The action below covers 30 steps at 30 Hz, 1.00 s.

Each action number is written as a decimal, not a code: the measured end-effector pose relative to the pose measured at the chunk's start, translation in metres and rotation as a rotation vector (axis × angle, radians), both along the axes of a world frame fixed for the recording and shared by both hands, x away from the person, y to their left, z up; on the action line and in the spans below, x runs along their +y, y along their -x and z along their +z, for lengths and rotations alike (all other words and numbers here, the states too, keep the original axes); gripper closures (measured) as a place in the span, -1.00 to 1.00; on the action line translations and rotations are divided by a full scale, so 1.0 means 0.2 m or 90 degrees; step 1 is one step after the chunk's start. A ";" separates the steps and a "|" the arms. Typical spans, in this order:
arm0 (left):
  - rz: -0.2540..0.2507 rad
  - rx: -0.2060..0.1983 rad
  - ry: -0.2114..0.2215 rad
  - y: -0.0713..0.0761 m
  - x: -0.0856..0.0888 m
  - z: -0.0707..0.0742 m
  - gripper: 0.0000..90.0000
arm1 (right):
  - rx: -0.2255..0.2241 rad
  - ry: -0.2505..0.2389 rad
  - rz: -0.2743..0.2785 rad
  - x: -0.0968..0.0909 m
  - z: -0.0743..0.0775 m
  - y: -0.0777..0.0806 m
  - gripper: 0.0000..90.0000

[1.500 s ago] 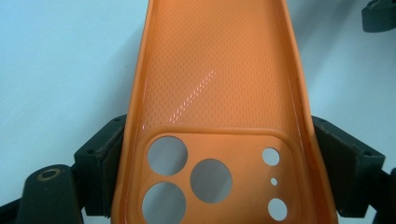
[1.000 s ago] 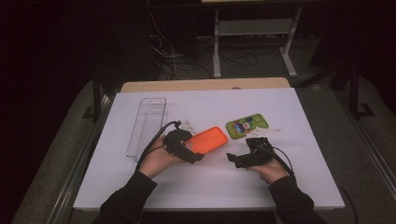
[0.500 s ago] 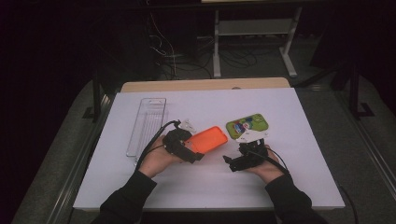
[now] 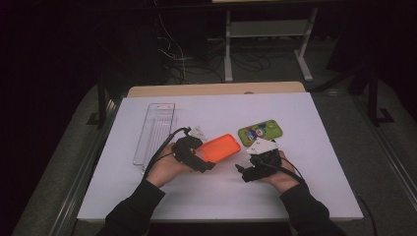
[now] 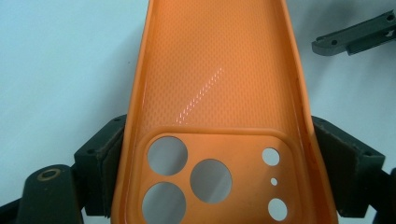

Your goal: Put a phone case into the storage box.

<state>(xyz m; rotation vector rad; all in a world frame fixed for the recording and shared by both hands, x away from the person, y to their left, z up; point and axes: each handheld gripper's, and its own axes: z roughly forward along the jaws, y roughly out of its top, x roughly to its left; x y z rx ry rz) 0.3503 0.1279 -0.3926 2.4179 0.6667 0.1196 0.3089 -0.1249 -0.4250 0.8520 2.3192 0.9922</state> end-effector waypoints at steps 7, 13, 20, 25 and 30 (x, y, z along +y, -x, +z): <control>-0.003 -0.001 -0.004 0.01 -0.01 0.00 -0.65 | -0.032 0.039 0.013 0.01 0.01 0.01 -0.97; -0.010 -0.002 -0.010 0.00 -0.01 0.00 -0.66 | -0.065 0.067 0.030 0.02 0.01 0.02 -0.97; -0.008 -0.001 -0.009 0.00 -0.01 -0.01 -0.66 | -0.111 0.109 0.054 0.04 0.01 0.04 -0.97; -0.013 -0.001 -0.013 0.00 -0.01 -0.01 -0.66 | -0.129 0.134 0.068 0.06 0.00 0.05 -0.97; 0.006 0.002 0.007 0.01 -0.02 -0.01 -0.66 | -0.178 0.175 0.083 0.08 0.00 0.07 -0.97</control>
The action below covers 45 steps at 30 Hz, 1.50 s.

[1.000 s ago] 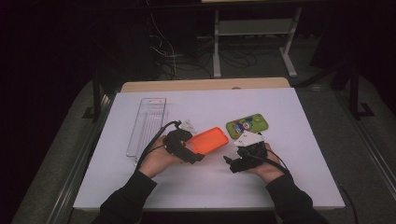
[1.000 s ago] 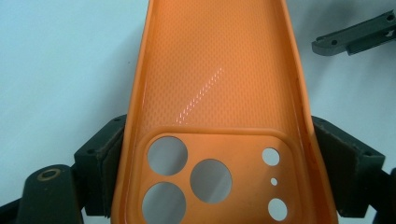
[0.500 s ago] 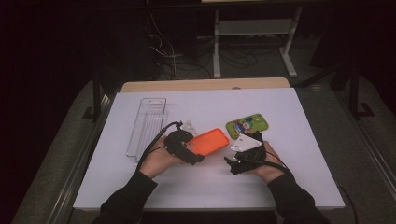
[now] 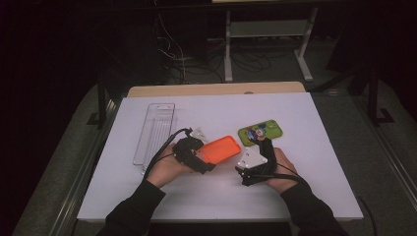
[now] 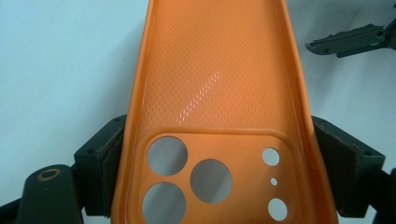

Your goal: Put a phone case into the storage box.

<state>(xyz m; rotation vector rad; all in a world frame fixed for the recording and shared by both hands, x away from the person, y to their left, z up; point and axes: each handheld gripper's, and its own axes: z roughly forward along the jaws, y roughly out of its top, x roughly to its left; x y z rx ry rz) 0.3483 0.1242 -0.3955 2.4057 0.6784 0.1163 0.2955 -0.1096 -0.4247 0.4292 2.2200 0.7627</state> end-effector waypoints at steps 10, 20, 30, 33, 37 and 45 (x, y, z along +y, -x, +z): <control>-0.002 0.000 -0.003 0.00 0.00 0.00 -0.66 | -0.077 0.069 0.023 0.04 -0.02 0.04 -0.97; 0.003 0.009 0.002 0.00 0.00 -0.01 -0.66 | -0.175 0.155 0.055 0.08 -0.03 0.06 -0.96; -0.015 0.009 -0.015 0.00 0.00 0.00 -0.66 | -0.236 0.212 0.081 0.12 -0.06 0.08 -0.96; -0.020 0.008 -0.014 0.00 0.00 0.00 -0.66 | -0.247 0.219 0.093 0.13 -0.06 0.08 -0.91; -0.018 0.008 -0.014 0.00 0.00 0.00 -0.66 | -0.257 0.223 0.089 0.16 -0.07 0.10 -0.85; -0.028 0.005 -0.014 0.01 -0.01 0.01 -0.66 | -0.302 0.258 0.099 0.20 -0.07 0.09 -0.69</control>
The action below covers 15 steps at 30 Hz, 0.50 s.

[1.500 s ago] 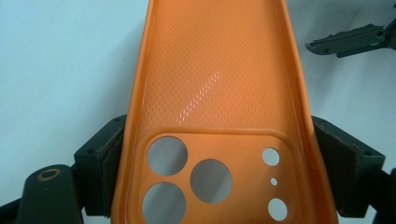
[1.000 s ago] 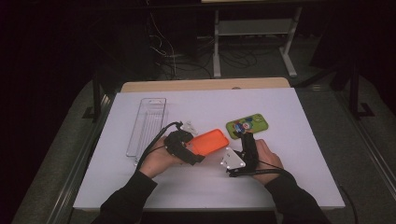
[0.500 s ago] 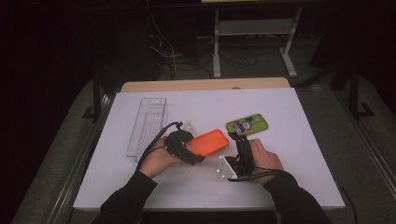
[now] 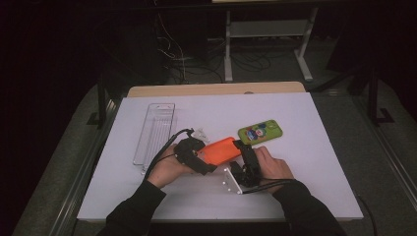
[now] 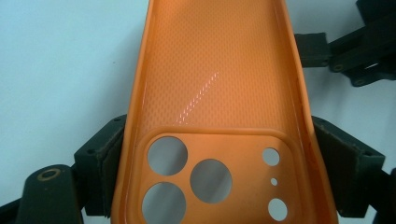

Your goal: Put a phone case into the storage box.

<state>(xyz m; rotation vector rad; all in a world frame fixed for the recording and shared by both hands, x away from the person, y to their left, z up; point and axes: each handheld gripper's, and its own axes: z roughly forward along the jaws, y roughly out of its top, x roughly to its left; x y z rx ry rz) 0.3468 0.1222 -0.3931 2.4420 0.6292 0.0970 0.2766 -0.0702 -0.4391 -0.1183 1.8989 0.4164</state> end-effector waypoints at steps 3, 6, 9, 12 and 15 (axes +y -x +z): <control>0.002 0.000 0.004 0.00 0.00 0.00 -0.66 | -0.009 0.015 -0.002 0.02 -0.01 0.00 -0.60; -0.001 0.001 0.005 0.00 0.00 0.01 -0.66 | -0.024 0.024 0.001 0.04 -0.02 0.01 -0.46; -0.003 0.003 0.007 0.00 0.00 0.01 -0.66 | -0.030 0.032 0.003 0.05 -0.02 0.01 -0.26; 0.001 0.002 0.016 0.01 0.00 0.01 -0.66 | -0.030 0.038 0.000 0.05 -0.03 0.01 -0.12; -0.003 0.002 0.017 0.01 0.00 0.01 -0.66 | -0.028 0.044 0.001 0.05 -0.03 0.01 0.07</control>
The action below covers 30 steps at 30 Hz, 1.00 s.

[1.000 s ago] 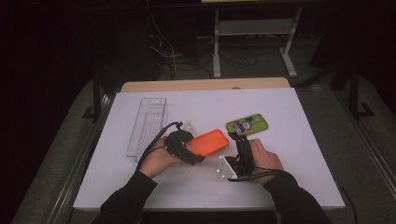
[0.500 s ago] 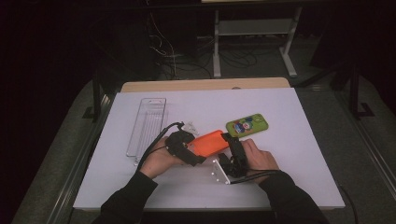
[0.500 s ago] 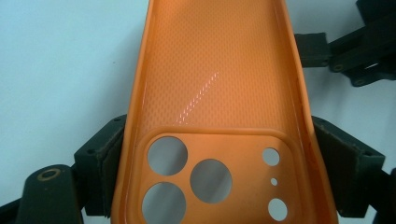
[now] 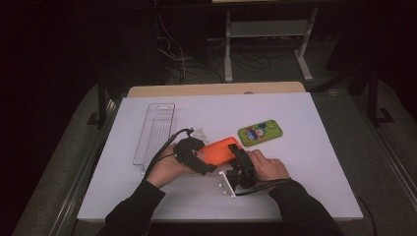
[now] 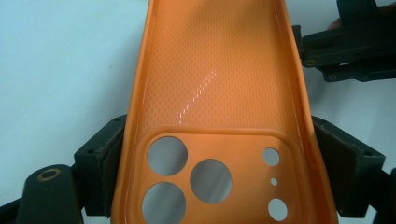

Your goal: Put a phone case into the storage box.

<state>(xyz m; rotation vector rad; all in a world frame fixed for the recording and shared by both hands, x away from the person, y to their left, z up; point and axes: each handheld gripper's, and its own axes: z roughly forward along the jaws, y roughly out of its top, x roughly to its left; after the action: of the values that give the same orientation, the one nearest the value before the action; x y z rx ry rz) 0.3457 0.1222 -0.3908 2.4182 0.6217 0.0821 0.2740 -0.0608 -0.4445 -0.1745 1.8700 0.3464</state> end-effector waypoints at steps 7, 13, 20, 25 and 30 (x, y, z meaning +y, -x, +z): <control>-0.004 -0.002 0.003 0.01 -0.01 0.00 -0.66 | 0.000 0.002 0.003 0.01 -0.02 0.02 0.34; -0.006 0.000 0.001 0.01 -0.01 0.00 -0.66 | -0.005 0.000 0.004 0.02 -0.03 0.02 0.54; -0.007 0.000 0.004 0.01 -0.01 0.00 -0.66 | -0.001 0.009 0.006 0.02 -0.03 0.02 0.71; -0.017 -0.016 -0.015 0.01 -0.01 0.00 -0.68 | 0.011 0.028 0.009 0.02 -0.03 0.02 0.73; -0.010 -0.020 0.003 0.01 0.00 0.02 -0.82 | 0.017 0.025 0.003 0.02 -0.02 0.02 0.73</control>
<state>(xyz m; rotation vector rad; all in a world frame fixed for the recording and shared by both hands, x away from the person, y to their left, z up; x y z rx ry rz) 0.3432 0.1230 -0.3865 2.4127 0.5875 0.1119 0.2703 -0.0570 -0.4494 -0.2010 1.9044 0.3170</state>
